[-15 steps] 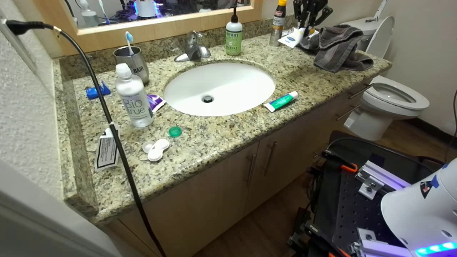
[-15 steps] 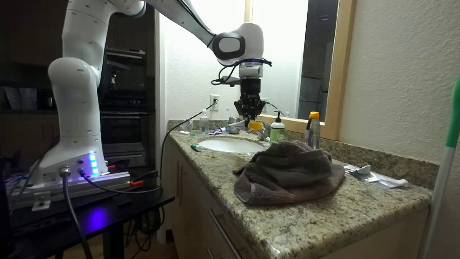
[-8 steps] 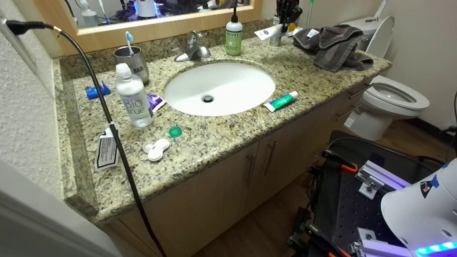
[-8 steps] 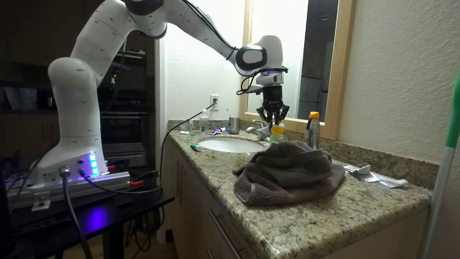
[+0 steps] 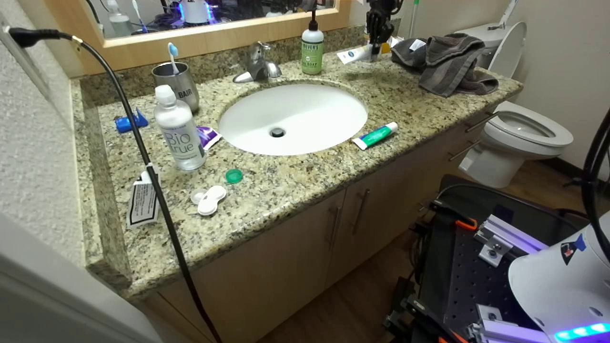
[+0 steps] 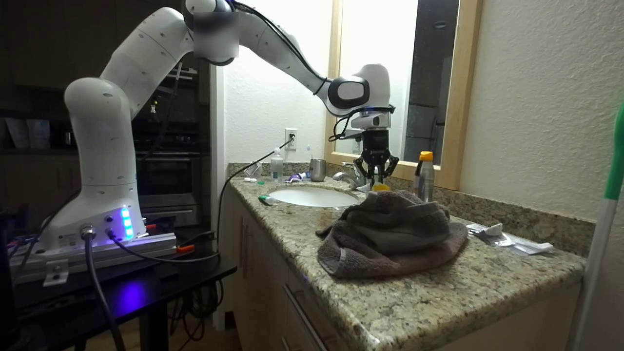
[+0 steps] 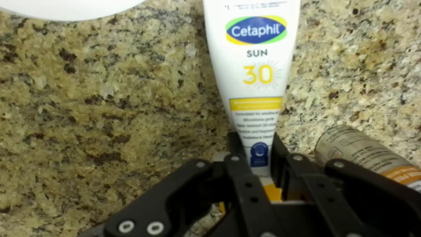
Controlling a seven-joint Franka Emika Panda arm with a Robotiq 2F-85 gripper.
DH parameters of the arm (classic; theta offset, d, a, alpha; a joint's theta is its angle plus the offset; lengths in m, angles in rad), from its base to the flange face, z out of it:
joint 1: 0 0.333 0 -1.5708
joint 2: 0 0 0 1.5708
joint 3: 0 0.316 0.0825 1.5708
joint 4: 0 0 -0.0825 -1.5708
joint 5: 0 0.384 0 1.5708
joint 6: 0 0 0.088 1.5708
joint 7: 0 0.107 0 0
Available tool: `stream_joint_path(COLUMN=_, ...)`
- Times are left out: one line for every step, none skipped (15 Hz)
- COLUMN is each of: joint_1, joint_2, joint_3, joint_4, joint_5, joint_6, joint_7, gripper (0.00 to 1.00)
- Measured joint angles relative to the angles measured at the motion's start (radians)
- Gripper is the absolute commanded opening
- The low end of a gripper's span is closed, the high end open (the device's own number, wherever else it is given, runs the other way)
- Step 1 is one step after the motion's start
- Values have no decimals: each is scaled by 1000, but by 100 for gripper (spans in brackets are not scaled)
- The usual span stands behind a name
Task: Move the right tube away from you
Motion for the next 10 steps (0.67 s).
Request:
stream_joint_path(joint_1=-1, joint_2=24, joint_3=0, joint_4=15, joint_5=1, joint_6=-3, joint_7=38, gripper=6)
stream_joint_path(joint_1=-2, joint_2=49, joint_3=1, joint_4=32, joint_5=2, joint_6=-4, joint_7=71, gripper=6)
stream_joint_path(joint_1=-3, joint_2=73, joint_3=2, joint_4=49, joint_5=2, joint_6=-4, joint_7=102, gripper=6)
stream_joint_path(joint_1=-5, joint_2=94, joint_3=3, joint_4=66, joint_5=2, joint_6=-3, joint_7=127, gripper=24)
stream_joint_path(joint_1=-8, joint_2=112, joint_3=5, joint_4=83, joint_5=3, joint_6=-3, joint_7=147, gripper=49)
stream_joint_path(joint_1=-12, joint_2=127, joint_3=8, joint_4=97, joint_5=3, joint_6=1, joint_7=165, gripper=49)
stream_joint_path(joint_1=-14, joint_2=140, joint_3=8, joint_4=112, joint_5=3, joint_6=2, joint_7=183, gripper=52)
stream_joint_path(joint_1=-16, joint_2=152, joint_3=8, joint_4=124, joint_5=2, joint_6=7, joint_7=201, gripper=58)
stream_joint_path(joint_1=-17, joint_2=161, joint_3=8, joint_4=135, joint_5=2, joint_6=15, joint_7=214, gripper=66)
stream_joint_path(joint_1=-19, joint_2=168, joint_3=7, joint_4=145, joint_5=1, joint_6=22, joint_7=223, gripper=72)
